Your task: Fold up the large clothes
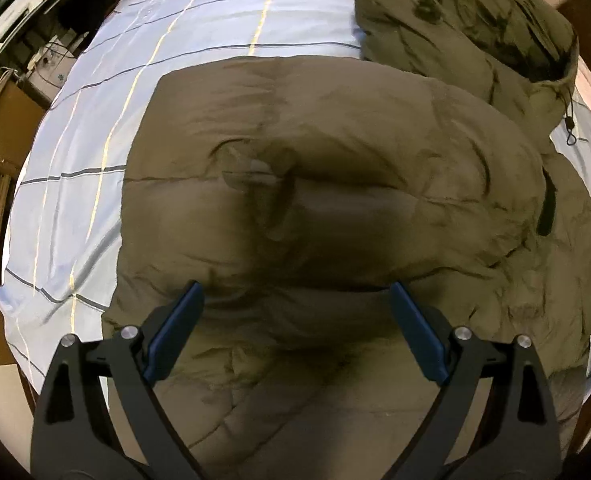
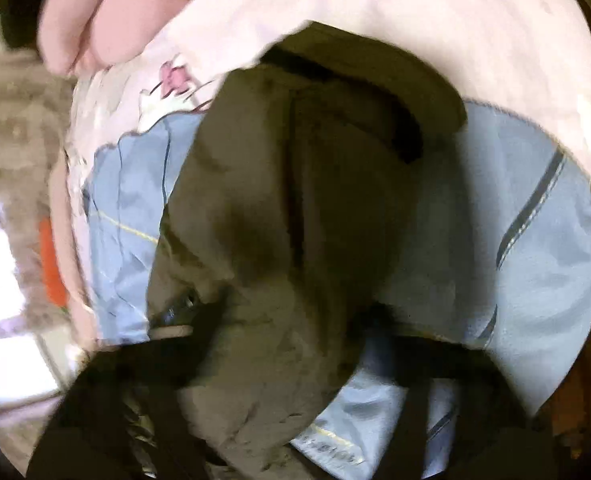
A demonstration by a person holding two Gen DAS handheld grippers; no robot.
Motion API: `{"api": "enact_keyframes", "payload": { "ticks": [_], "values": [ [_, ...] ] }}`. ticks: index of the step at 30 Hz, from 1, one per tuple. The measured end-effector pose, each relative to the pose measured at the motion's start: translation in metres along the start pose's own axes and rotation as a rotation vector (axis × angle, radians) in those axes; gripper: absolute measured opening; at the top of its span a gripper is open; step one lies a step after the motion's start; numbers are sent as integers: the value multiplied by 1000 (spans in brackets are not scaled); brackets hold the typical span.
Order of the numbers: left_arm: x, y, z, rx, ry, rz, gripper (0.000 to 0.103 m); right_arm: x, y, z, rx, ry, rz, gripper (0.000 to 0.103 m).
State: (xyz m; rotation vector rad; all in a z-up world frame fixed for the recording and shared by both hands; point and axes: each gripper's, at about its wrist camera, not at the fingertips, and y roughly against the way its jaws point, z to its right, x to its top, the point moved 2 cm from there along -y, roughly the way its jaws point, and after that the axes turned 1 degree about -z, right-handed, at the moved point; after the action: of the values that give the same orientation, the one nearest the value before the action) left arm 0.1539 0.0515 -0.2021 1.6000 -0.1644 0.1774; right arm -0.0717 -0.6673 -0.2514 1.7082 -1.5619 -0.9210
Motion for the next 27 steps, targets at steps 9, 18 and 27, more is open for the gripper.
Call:
{"api": "enact_keyframes", "payload": {
  "ticks": [9, 18, 27],
  "values": [
    [2, 8, -17, 3, 28, 27, 95, -93, 95, -127, 454, 443, 211, 4],
    [4, 6, -26, 18, 26, 27, 95, -327, 72, -209, 499, 1127, -145, 4],
    [7, 1, -33, 18, 37, 21, 95, -407, -12, -185, 196, 1303, -385, 73]
  ]
}}
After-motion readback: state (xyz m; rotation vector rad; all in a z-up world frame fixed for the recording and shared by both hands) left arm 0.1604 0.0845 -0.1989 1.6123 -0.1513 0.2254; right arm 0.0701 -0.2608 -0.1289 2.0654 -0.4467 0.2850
